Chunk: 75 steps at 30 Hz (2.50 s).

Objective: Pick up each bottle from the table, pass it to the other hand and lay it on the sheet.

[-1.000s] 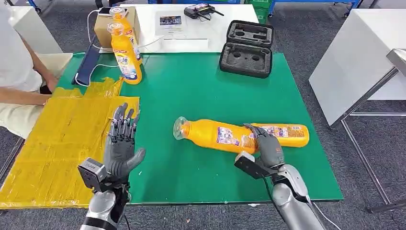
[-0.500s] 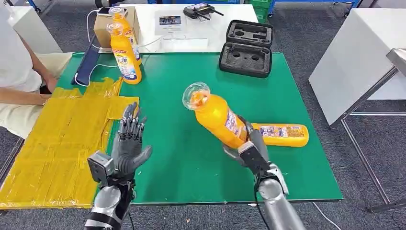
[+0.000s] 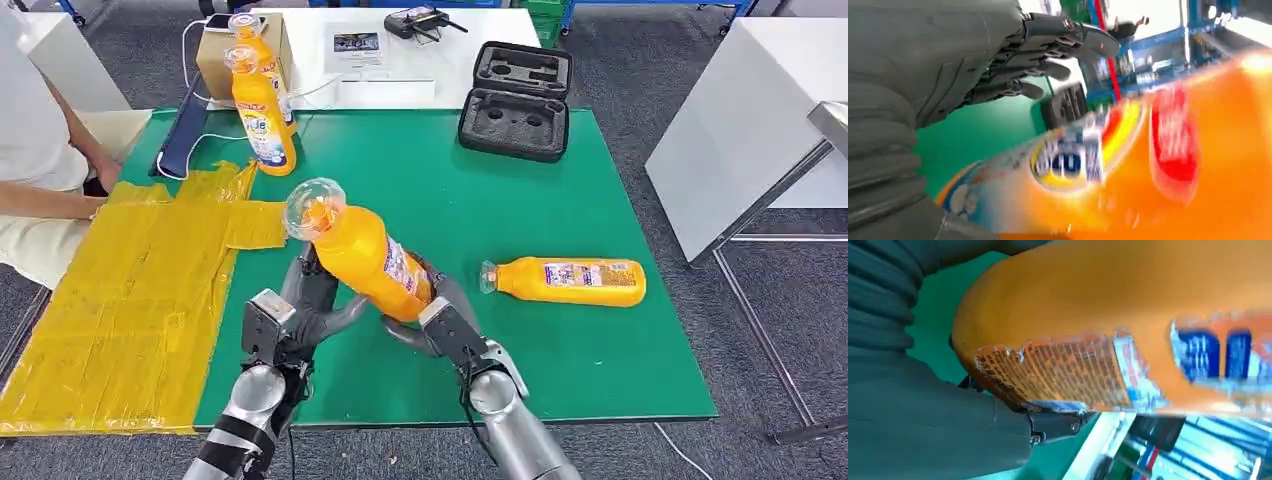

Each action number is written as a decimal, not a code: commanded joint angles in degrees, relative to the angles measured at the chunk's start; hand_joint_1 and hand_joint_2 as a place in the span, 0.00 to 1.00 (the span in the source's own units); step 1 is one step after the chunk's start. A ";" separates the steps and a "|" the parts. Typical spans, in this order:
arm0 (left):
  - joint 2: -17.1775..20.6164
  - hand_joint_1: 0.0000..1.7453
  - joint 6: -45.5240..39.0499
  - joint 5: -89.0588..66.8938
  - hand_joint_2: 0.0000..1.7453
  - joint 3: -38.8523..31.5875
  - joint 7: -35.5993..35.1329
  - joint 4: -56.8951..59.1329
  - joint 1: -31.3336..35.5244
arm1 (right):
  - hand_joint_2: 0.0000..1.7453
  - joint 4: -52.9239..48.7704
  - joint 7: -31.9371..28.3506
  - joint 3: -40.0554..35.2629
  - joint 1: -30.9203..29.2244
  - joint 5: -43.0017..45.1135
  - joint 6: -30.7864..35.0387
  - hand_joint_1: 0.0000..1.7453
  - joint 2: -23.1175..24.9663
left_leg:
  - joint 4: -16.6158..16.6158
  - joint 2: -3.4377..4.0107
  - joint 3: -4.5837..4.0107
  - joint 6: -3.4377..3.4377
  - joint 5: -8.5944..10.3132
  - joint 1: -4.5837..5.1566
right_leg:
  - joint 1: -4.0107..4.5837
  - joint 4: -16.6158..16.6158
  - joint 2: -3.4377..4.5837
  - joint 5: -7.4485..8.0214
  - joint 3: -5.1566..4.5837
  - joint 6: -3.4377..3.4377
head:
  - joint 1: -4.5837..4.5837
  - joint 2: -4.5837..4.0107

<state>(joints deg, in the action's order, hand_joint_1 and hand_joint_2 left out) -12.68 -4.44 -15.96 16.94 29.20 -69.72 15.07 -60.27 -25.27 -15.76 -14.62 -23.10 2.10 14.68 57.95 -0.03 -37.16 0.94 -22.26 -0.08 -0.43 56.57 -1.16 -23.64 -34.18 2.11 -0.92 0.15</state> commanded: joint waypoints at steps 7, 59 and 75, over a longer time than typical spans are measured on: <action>0.94 0.00 -13.66 -8.00 1.00 7.94 1.05 -1.27 -0.89 | 1.00 10.46 -0.10 -9.70 -4.29 0.28 1.29 1.00 0.91 | -0.06 0.03 0.23 -0.05 -0.09 0.00 | -0.01 -0.06 0.10 -0.09 0.21 -0.05 | -0.02 0.00; 6.95 1.00 -35.56 -61.20 1.00 -9.74 -18.11 7.81 8.60 | 0.00 -28.51 -5.16 -6.59 6.24 1.08 8.41 0.00 -7.31 | -0.02 -0.18 0.19 -0.05 -0.08 -0.02 | 0.00 -0.04 -0.09 -0.12 0.19 -0.06 | 0.00 0.00; 21.34 1.00 -35.55 -74.04 1.00 -6.26 -41.45 51.32 31.11 | 1.00 -40.58 -9.22 -7.70 5.70 10.31 20.09 0.00 -7.99 | 0.02 -0.09 0.14 -0.21 0.04 -0.14 | 0.08 0.07 -0.02 -0.06 0.06 -0.11 | -0.02 0.00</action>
<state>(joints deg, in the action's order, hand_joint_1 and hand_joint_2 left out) 2.93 -39.78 -89.70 7.48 -10.08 -45.69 32.94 -99.17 -34.56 -22.27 -6.08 -13.84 20.22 8.81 57.95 -0.05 -37.20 0.74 -22.11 -0.22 -0.32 56.64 -1.20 -23.60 -34.32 2.05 -0.94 0.15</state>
